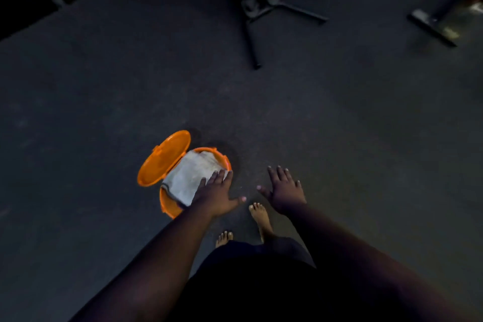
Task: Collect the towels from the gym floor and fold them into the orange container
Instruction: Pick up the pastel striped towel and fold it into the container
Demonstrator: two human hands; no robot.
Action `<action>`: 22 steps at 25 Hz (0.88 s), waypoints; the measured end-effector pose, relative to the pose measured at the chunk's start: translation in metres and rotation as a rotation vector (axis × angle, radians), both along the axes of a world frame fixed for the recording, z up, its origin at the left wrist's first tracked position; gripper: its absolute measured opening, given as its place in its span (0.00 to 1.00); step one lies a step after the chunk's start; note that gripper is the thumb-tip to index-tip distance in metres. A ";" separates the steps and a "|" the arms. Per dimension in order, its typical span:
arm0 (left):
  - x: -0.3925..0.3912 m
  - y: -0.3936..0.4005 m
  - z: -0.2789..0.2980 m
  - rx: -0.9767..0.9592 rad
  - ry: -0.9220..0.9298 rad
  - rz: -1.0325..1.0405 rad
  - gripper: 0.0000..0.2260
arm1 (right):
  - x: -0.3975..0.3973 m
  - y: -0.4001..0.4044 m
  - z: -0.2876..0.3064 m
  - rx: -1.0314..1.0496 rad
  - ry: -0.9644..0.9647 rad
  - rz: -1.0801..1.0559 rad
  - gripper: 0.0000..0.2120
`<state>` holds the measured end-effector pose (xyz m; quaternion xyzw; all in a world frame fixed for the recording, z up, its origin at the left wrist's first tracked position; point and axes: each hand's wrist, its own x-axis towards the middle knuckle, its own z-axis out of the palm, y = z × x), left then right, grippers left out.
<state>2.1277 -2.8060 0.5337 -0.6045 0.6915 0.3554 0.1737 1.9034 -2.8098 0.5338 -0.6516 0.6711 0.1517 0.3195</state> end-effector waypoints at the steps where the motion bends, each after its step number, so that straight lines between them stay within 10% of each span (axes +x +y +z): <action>1: -0.012 -0.005 0.014 -0.036 0.004 -0.090 0.45 | -0.013 0.014 0.014 -0.015 0.007 -0.073 0.40; 22: -0.518 0.173 0.161 -0.390 0.213 -1.168 0.47 | -0.388 0.394 0.156 -0.373 0.184 -1.191 0.41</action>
